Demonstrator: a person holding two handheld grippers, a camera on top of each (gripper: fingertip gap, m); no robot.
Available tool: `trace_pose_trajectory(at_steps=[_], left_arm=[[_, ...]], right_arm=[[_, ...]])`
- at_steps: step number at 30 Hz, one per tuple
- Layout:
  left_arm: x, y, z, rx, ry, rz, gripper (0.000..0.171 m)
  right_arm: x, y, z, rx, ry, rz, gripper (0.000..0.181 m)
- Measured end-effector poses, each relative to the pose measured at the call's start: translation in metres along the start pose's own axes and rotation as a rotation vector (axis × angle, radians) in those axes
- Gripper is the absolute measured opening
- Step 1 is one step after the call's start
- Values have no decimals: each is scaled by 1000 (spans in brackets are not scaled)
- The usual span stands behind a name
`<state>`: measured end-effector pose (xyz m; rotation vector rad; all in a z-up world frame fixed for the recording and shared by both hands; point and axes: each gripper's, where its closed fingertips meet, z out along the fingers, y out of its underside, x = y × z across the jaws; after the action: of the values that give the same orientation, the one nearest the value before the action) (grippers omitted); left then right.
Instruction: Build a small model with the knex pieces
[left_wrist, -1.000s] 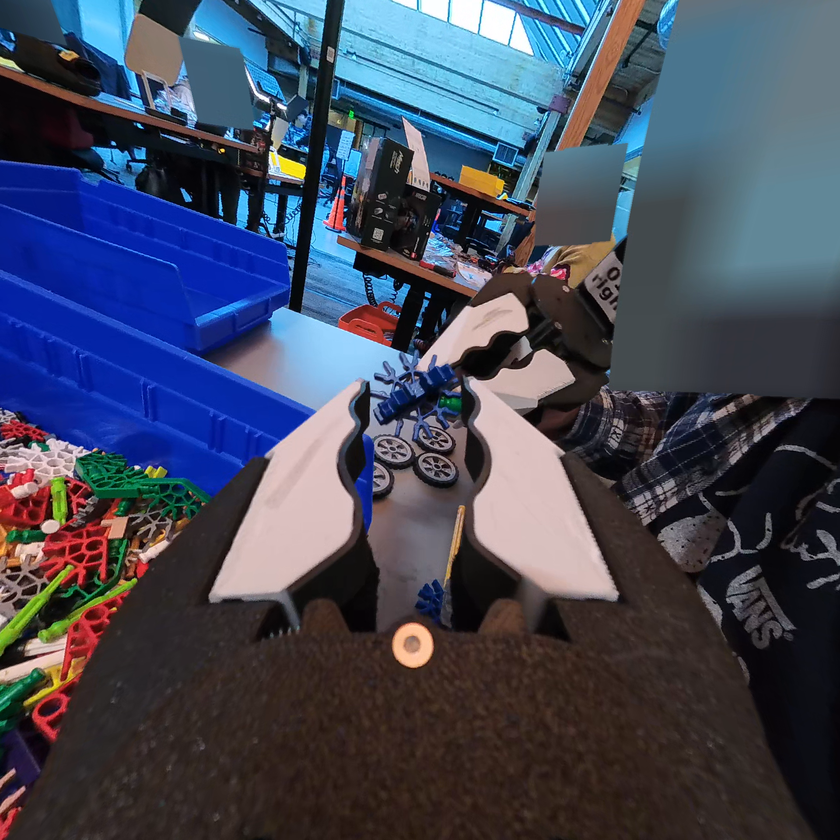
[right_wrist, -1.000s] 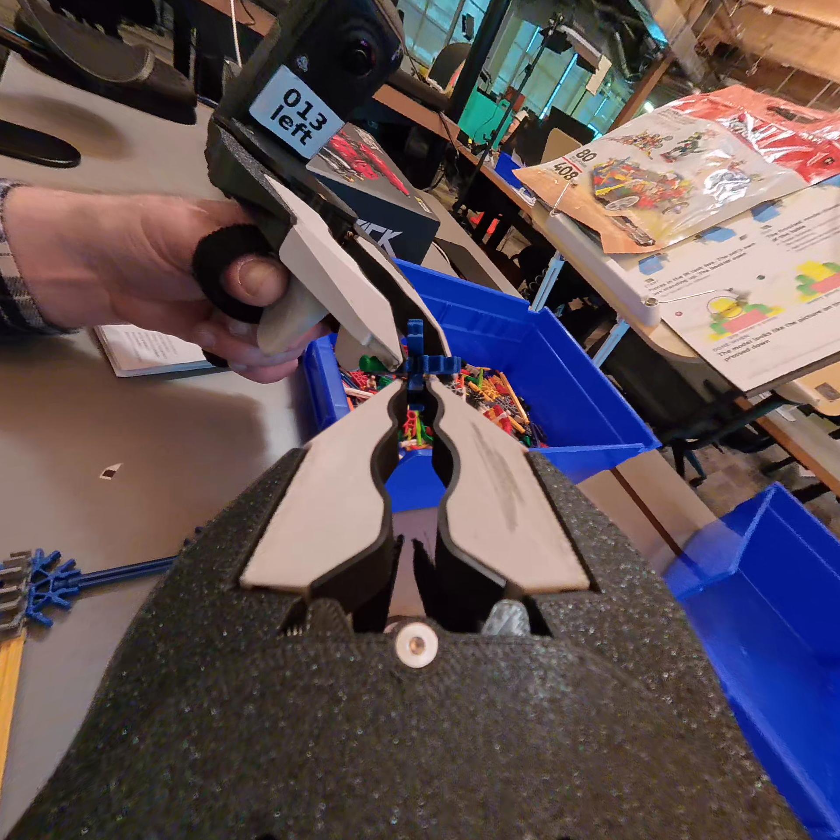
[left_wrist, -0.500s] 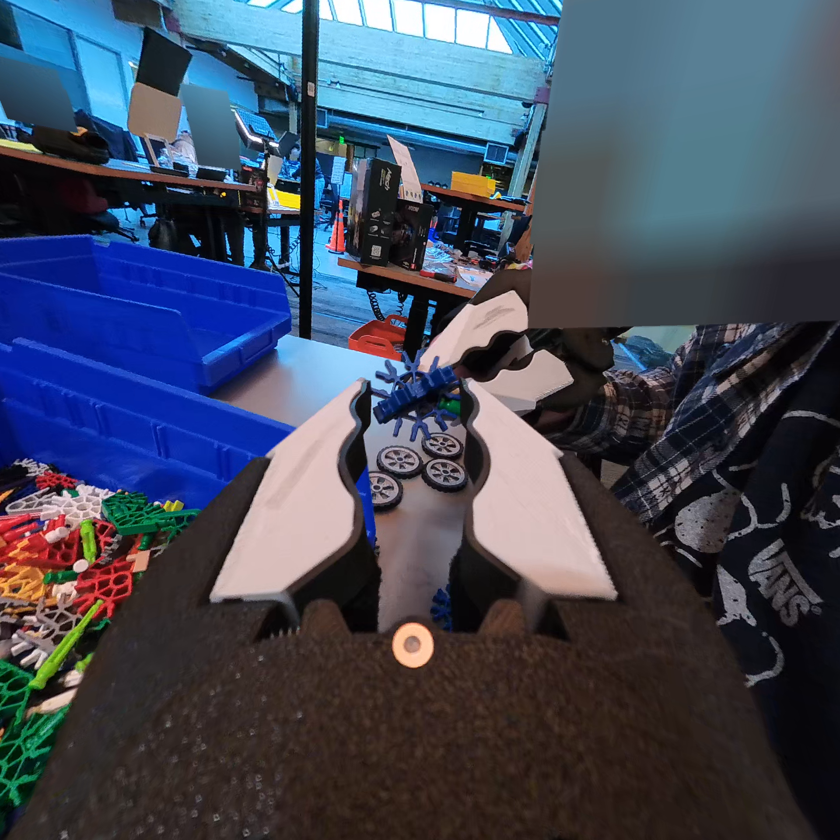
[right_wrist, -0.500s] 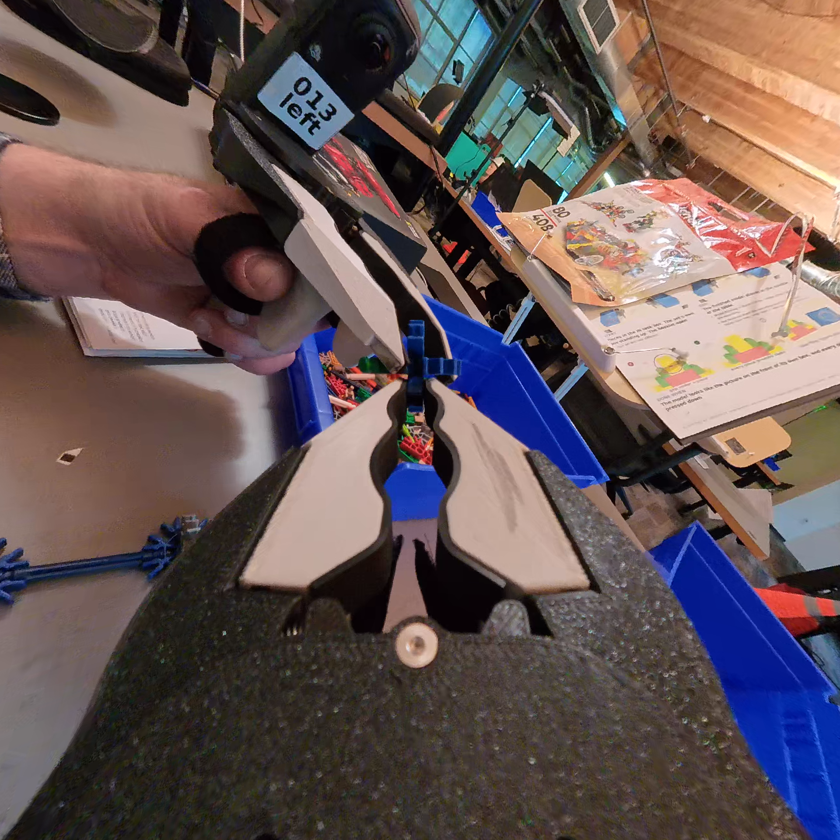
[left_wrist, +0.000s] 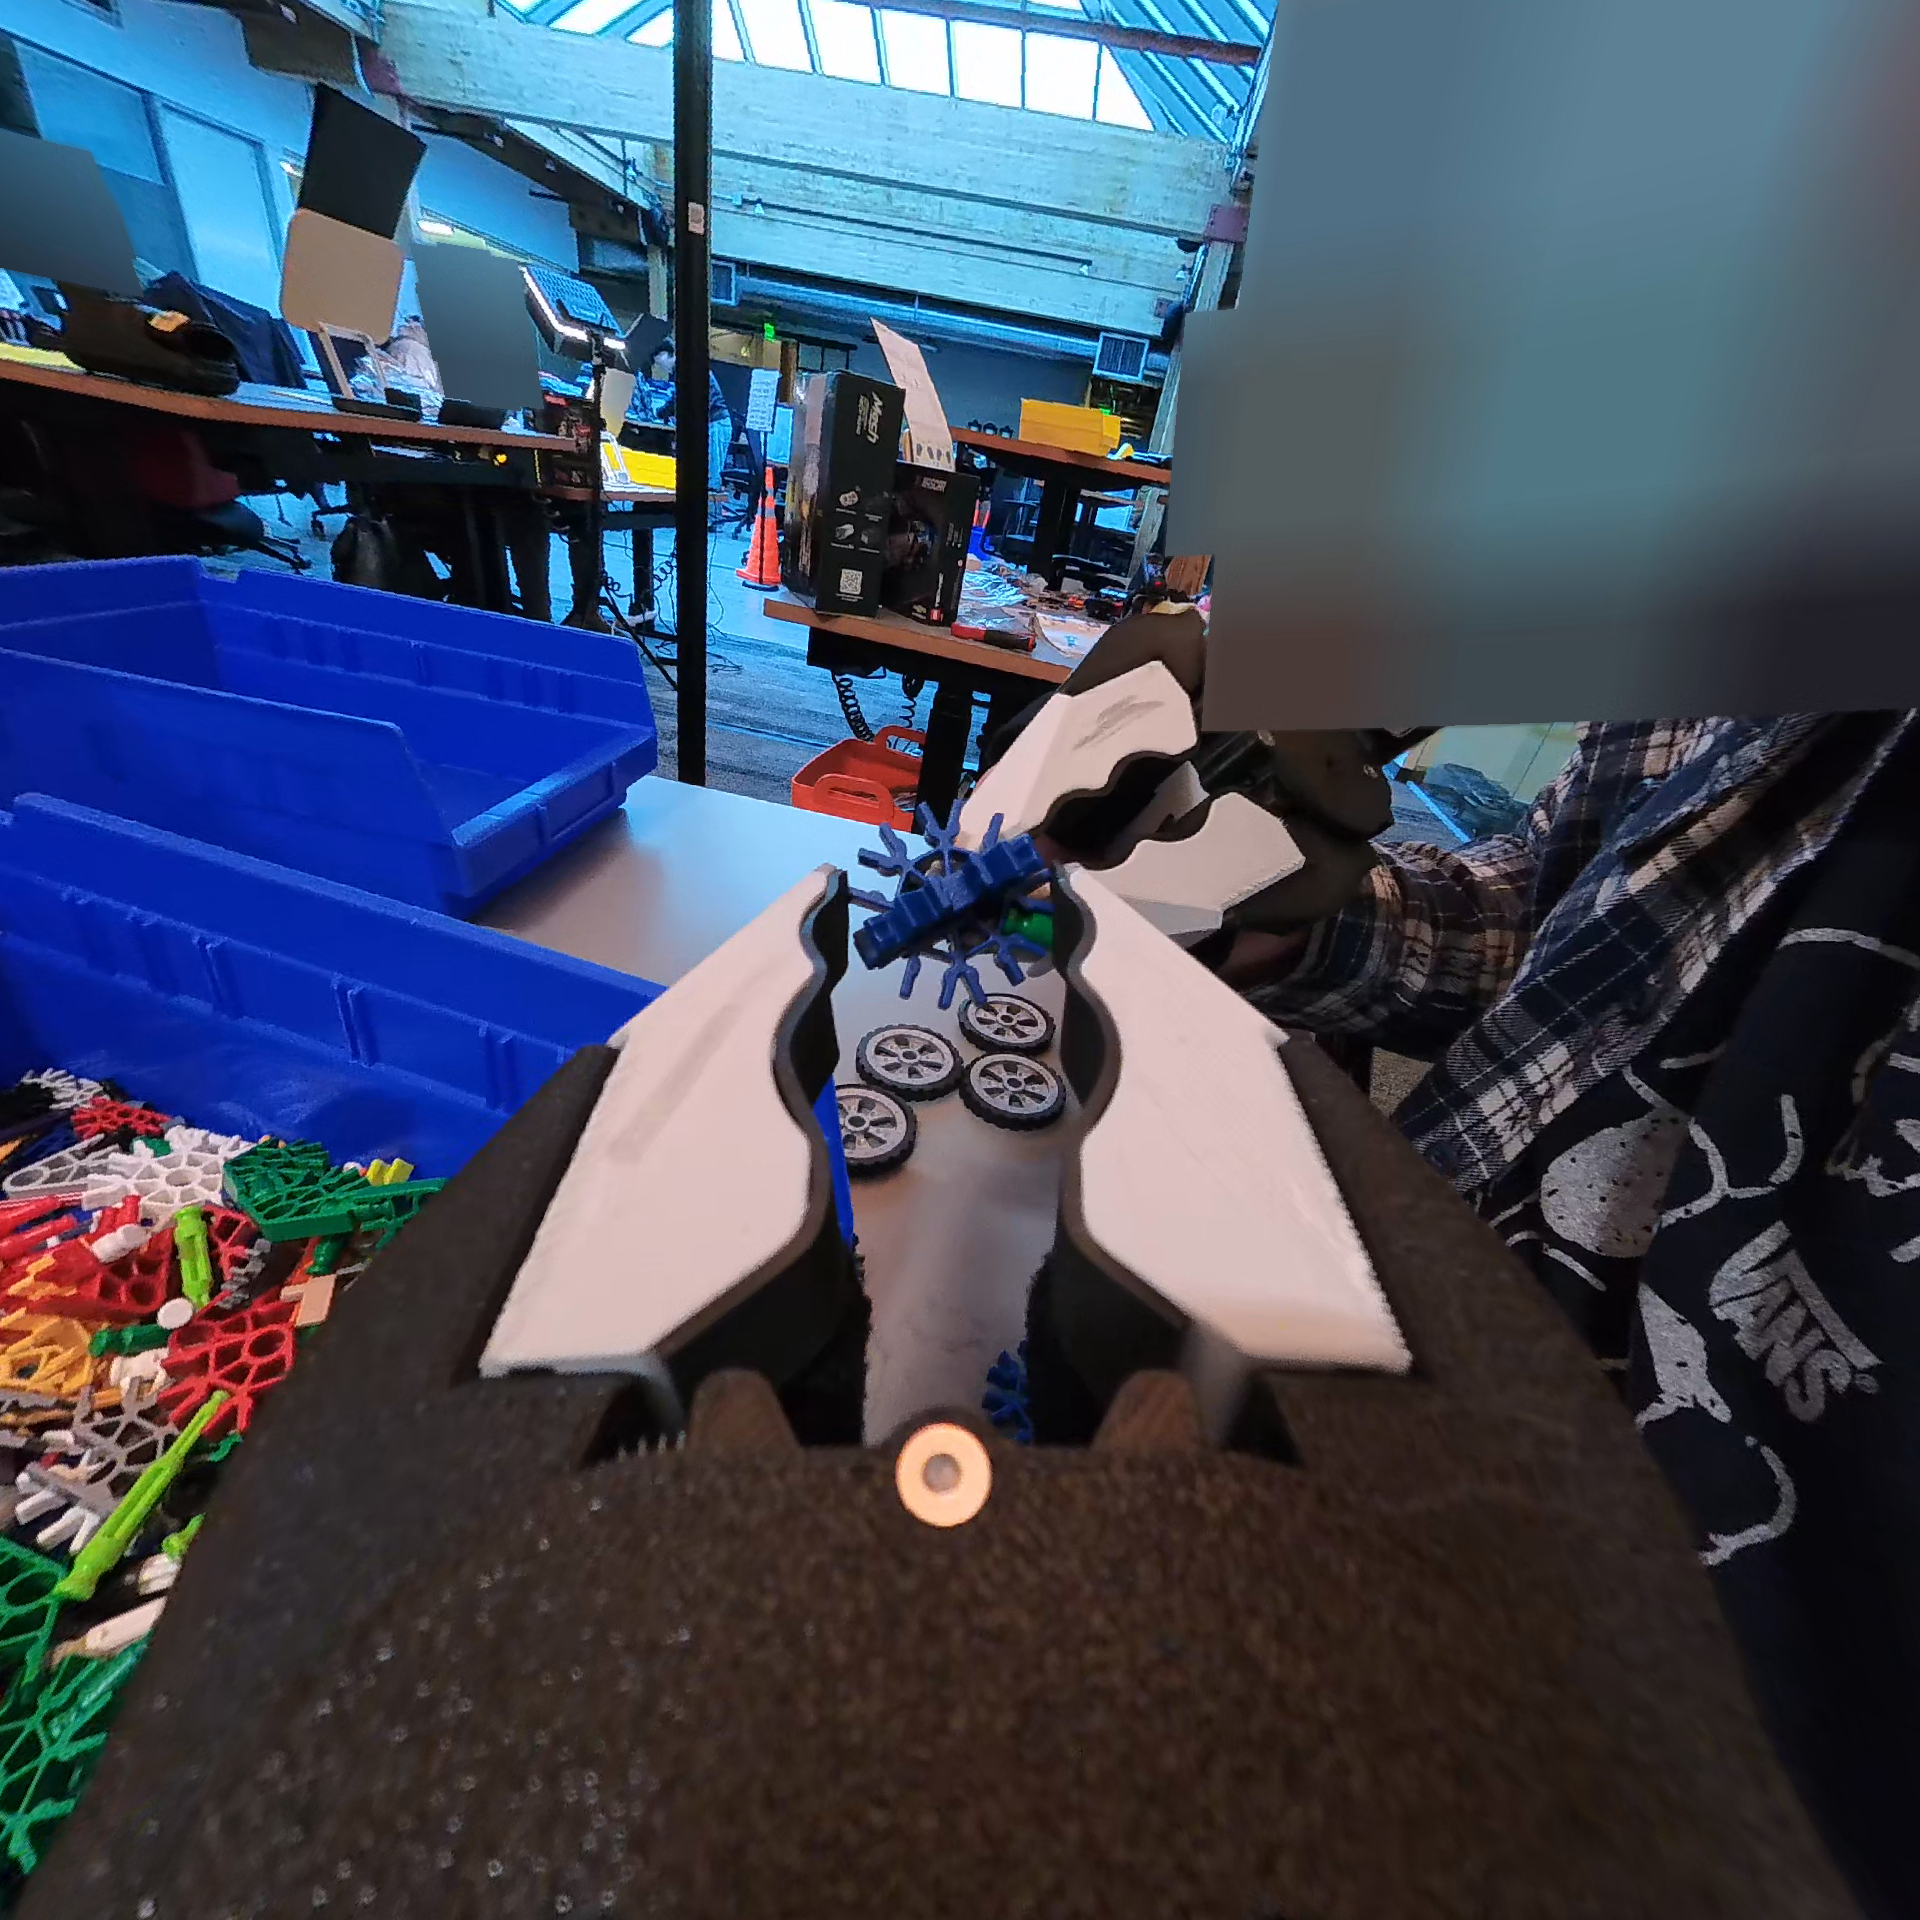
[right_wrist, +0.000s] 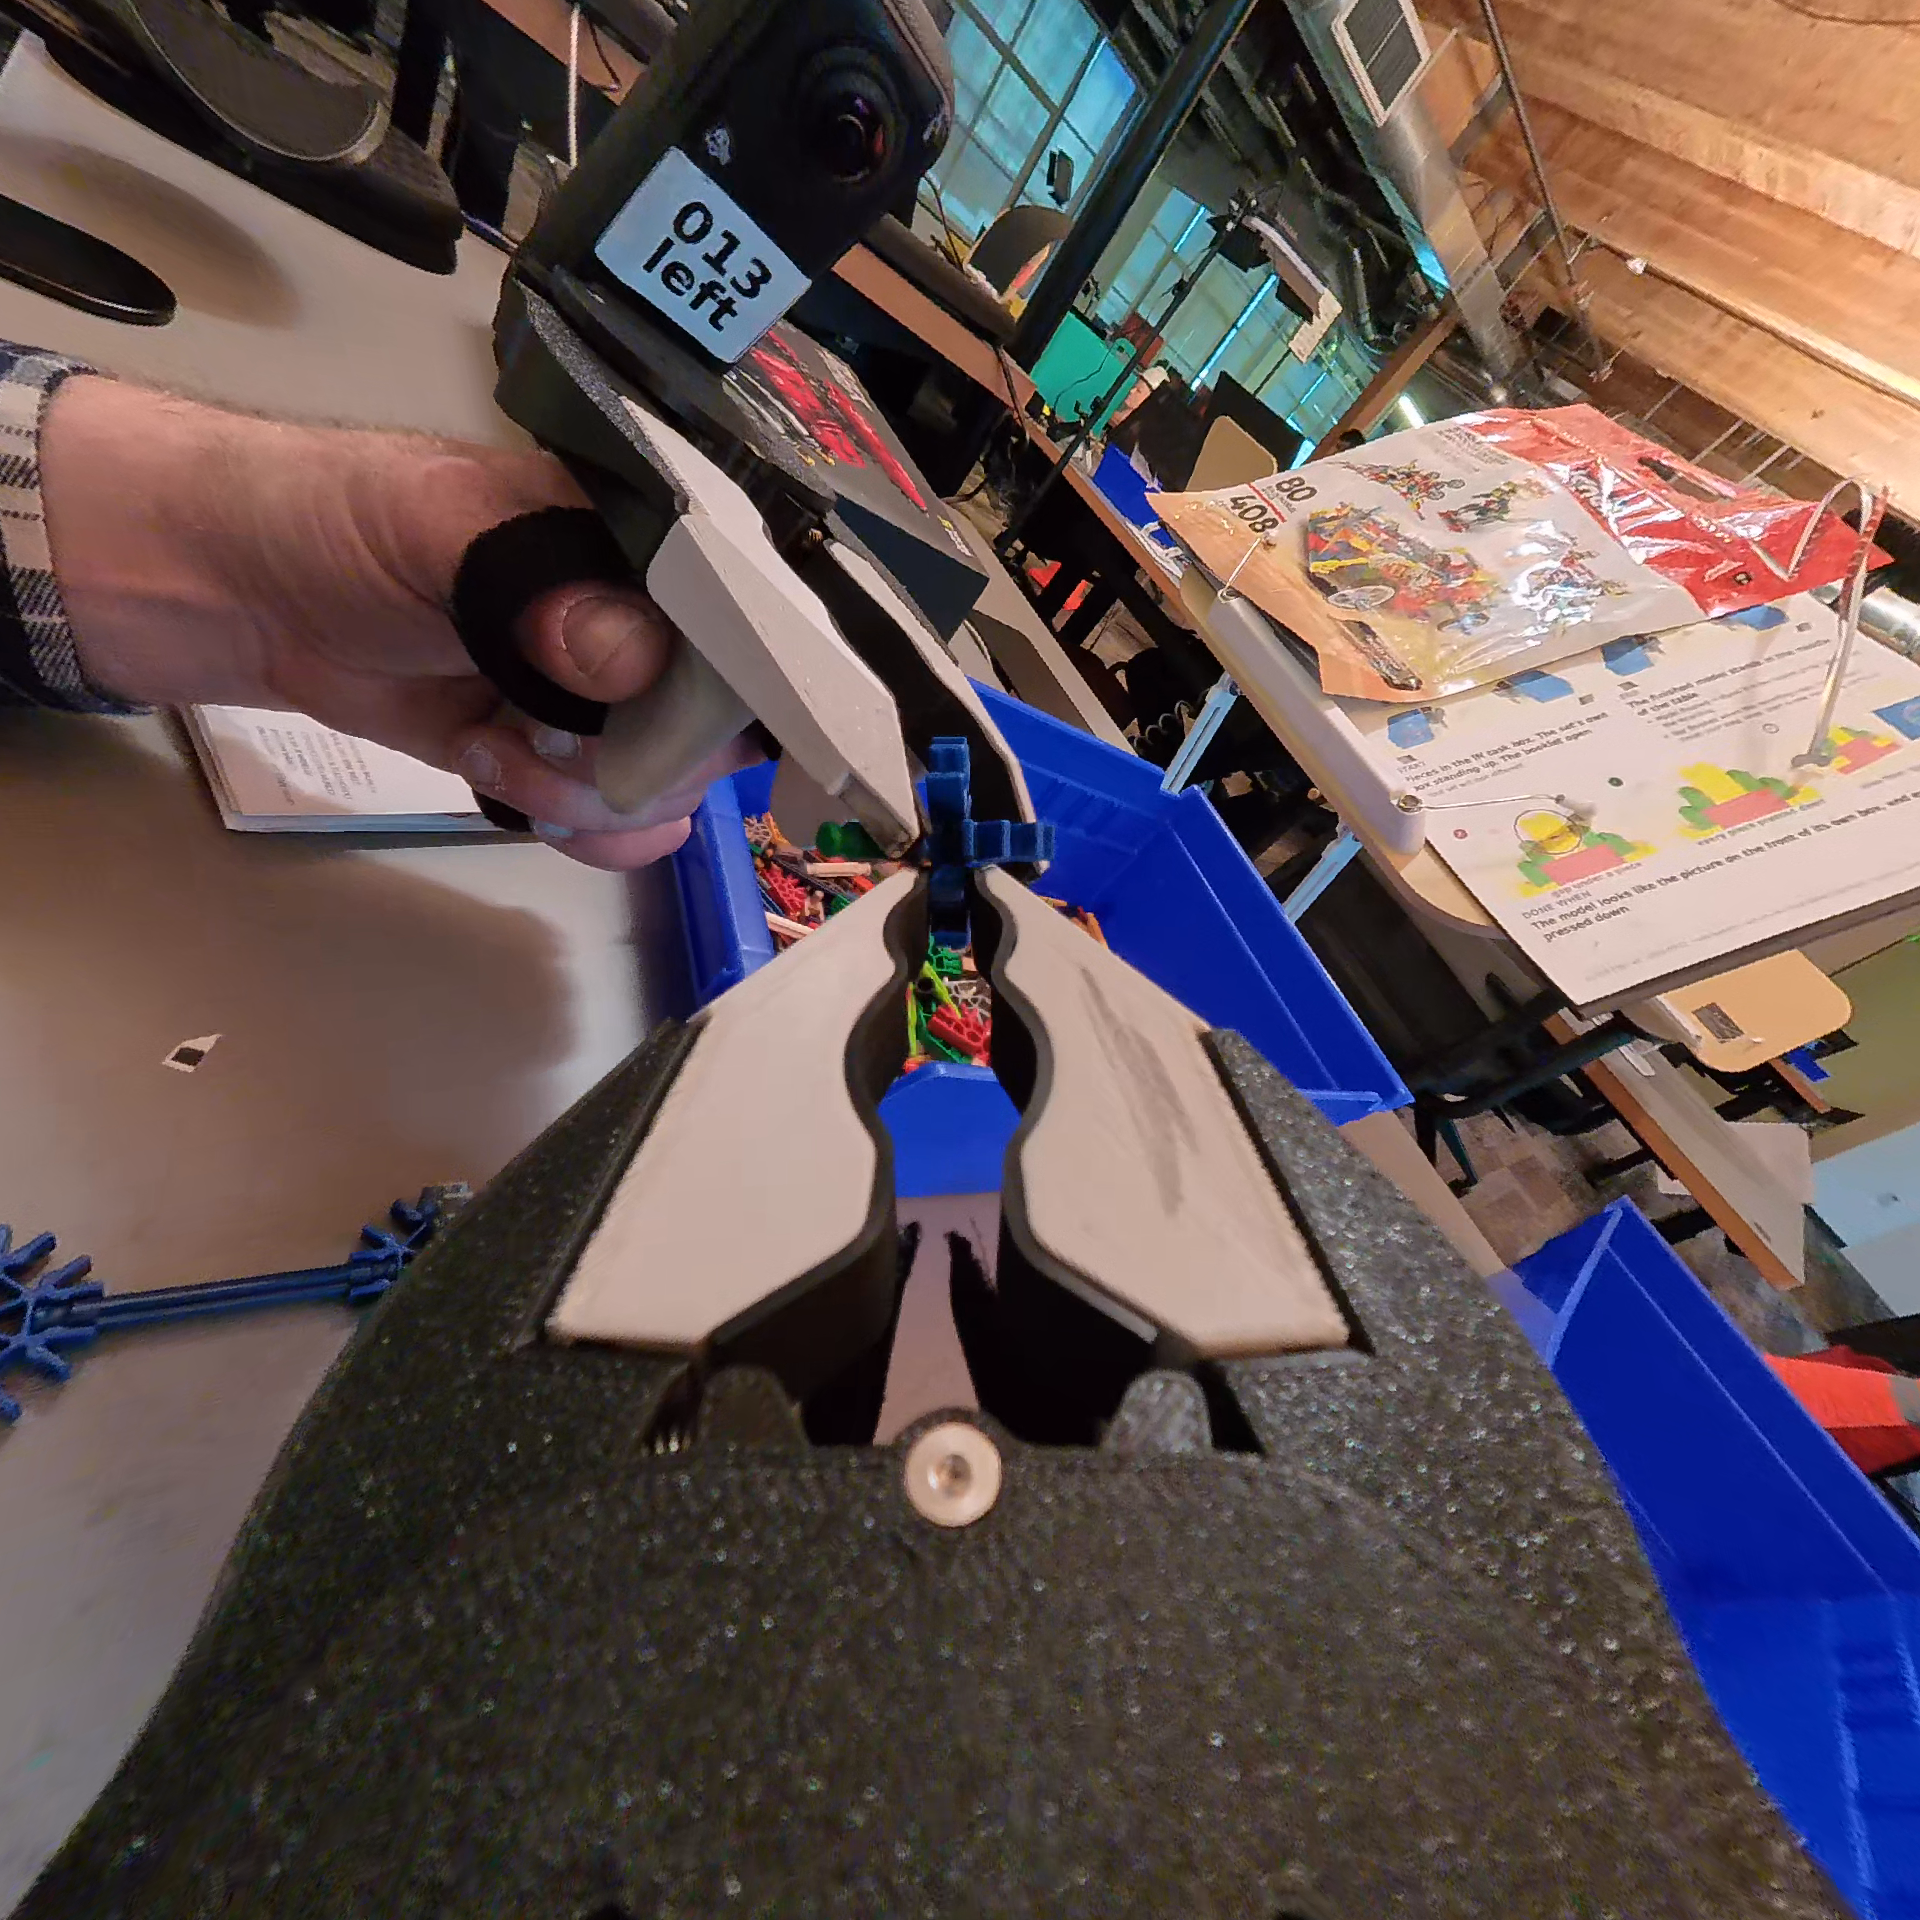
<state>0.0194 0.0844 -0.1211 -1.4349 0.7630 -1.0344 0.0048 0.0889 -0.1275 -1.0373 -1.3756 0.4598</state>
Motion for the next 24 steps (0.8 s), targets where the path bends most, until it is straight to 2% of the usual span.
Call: trace_pose_trajectory(at_steps=[9,18,24], left_arm=[[-2,-2,-4,10,-11,-3,38],[1,0,-3,-2,3,-7,36],[1,0,-3,-4,0,8,35]], right_arm=[[5,-1,-1,-5,28,-24,6],[1,1,0,-43,81,-230,5],[1,1,0,-55,97,-280,5]])
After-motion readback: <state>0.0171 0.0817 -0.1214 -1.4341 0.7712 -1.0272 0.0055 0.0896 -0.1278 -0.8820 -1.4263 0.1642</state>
